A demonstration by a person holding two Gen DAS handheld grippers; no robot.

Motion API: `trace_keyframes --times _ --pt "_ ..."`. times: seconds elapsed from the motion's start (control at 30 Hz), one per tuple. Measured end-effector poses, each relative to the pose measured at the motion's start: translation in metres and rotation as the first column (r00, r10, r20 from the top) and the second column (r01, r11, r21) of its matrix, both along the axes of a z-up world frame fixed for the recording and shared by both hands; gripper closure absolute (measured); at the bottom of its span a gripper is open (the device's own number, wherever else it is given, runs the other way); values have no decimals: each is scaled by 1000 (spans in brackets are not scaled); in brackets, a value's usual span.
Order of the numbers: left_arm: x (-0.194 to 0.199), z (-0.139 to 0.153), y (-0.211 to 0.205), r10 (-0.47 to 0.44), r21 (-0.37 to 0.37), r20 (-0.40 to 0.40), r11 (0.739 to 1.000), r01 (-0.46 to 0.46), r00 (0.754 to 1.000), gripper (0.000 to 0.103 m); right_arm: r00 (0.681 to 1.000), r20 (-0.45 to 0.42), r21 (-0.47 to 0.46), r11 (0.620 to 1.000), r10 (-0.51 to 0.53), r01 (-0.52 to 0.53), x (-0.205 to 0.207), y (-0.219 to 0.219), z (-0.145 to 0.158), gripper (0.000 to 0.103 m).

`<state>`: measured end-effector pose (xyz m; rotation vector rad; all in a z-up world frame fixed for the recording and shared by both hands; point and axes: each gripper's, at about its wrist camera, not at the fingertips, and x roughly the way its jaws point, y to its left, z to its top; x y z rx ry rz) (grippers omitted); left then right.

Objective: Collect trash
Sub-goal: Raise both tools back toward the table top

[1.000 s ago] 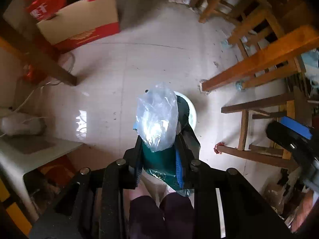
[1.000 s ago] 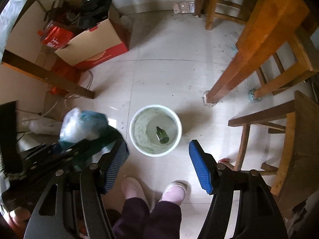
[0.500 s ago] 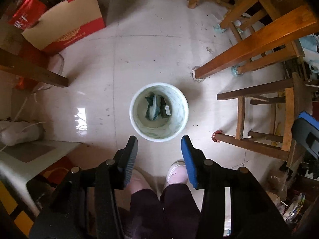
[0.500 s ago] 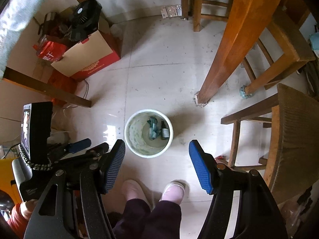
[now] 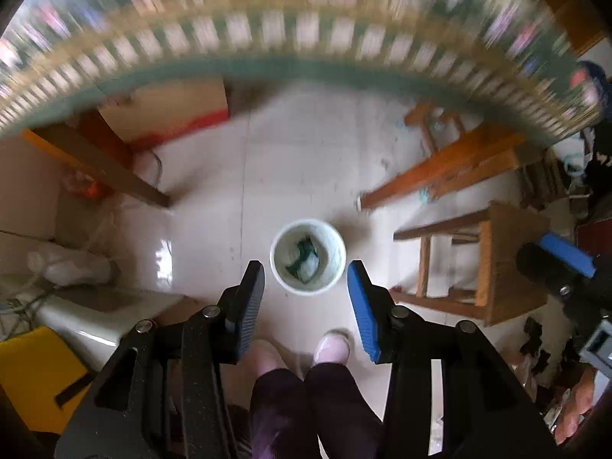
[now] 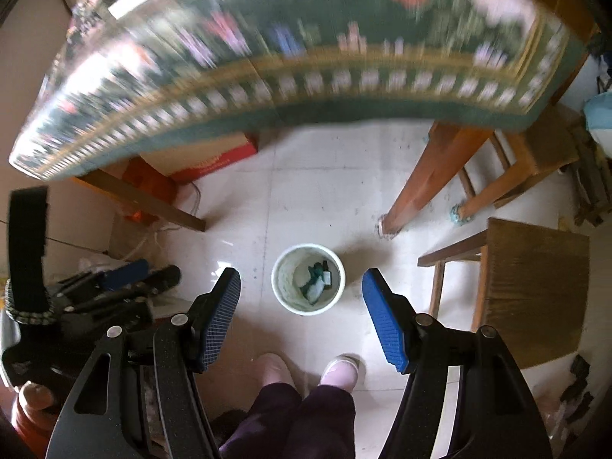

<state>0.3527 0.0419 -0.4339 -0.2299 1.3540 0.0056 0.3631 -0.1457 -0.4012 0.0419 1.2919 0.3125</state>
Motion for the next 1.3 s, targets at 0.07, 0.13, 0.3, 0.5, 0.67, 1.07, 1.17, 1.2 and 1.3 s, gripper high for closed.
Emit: trace_keyframes --times 0.07,0.13,0.3,0.5,0.67,1.07,1.17,1.2,1.3 --pt "-3 36 5 -2 5 52 1000 2 999 59 1000 25 11 1000 -12 12 -5 2 25 40" --pt "-6 66 11 -10 13 97 1000 9 995 59 999 50 17 1000 -20 19 -9 5 47 40" --pt "-12 139 26 -15 2 214 1000 15 977 59 990 131 41 998 -49 44 -22 13 106 40" --pt "-20 213 36 -10 -29 330 999 21 944 59 970 232 71 996 -69 53 -36 22 174 40" --pt "-36 274 42 -36 -9 415 999 44 909 58 940 328 84 994 -89 65 -44 29 225 40" --pt "-49 349 64 -37 29 569 999 26 822 20 832 539 105 990 -134 92 -58 39 299 26" --pt "-40 348 70 11 -12 580 1000 -5 815 7 817 556 101 988 -152 115 -53 36 301 13" --pt "-37 346 70 18 -19 576 1000 -9 817 7 815 558 101 987 -157 121 -50 35 300 13" --pt "-17 336 67 21 -8 547 1000 -20 837 7 828 538 101 987 -157 121 -31 30 292 13"
